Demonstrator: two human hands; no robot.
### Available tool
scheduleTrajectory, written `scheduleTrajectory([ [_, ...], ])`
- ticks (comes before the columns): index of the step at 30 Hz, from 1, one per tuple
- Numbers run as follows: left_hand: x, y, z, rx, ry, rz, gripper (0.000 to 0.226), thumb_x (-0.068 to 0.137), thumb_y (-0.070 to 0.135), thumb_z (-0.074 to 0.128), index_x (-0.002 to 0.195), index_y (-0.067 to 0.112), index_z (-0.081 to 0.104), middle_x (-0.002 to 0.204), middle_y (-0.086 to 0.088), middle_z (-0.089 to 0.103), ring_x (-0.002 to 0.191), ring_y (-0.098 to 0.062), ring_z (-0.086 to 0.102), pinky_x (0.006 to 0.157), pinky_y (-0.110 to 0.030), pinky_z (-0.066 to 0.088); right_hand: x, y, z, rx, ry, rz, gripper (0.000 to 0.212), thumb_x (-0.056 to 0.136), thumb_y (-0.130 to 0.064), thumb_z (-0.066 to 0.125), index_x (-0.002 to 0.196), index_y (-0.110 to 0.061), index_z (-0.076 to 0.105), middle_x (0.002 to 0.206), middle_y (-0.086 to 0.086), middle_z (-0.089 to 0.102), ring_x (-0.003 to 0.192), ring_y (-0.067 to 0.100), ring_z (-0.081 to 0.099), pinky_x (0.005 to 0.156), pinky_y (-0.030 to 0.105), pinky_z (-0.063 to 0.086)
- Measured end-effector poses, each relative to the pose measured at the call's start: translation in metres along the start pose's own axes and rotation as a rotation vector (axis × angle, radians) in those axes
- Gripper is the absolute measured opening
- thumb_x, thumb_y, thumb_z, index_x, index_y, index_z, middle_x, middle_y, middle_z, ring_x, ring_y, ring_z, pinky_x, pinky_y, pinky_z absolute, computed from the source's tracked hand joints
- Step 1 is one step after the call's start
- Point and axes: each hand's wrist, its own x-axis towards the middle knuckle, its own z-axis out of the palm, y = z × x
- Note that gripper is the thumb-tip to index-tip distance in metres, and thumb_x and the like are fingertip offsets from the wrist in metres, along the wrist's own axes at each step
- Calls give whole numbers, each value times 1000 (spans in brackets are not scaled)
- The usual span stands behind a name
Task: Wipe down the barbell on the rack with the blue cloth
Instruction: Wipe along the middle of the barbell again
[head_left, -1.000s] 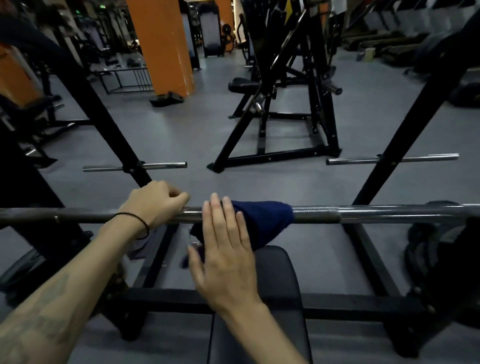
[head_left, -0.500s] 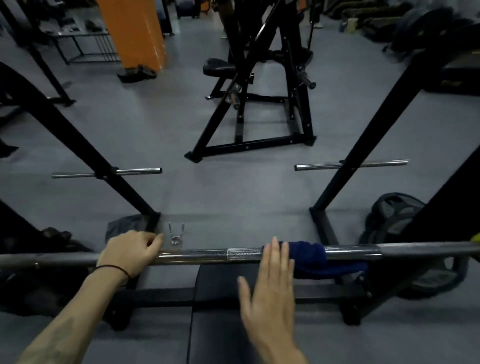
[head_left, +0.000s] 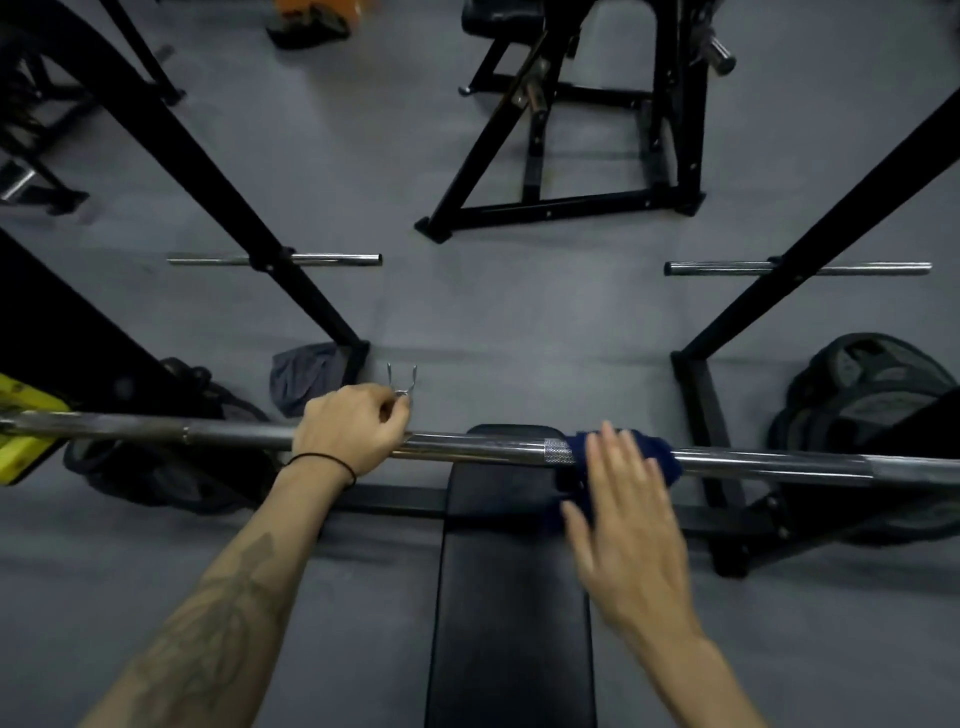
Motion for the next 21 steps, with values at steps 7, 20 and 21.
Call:
scheduleTrajectory([
  [7, -1, 4, -5, -39, 9, -18, 29, 95, 40, 47, 70, 25, 50, 72, 10, 51, 73, -20, 54, 63, -33, 31, 18, -72, 9, 107, -17, 250, 80, 102, -52, 33, 160, 0, 18, 170, 17, 14, 159, 29, 5, 126, 44, 5],
  [20, -2, 0, 0, -24, 16, -17, 38, 88, 50, 32, 74, 22, 54, 75, 10, 51, 80, -19, 56, 62, -32, 32, 13, -1, -8, -47, -52, 13, 76, 102, -49, 37, 160, -2, 25, 170, 13, 19, 158, 28, 16, 128, 43, 9],
  [21, -2, 1, 0, -20, 9, -18, 39, 88, 50, 30, 73, 23, 53, 75, 10, 50, 80, -19, 55, 62, -32, 32, 12, 1, -6, -71, -47, 35, 80, 101, -53, 37, 160, 0, 23, 169, 15, 19, 158, 30, 15, 129, 44, 7],
])
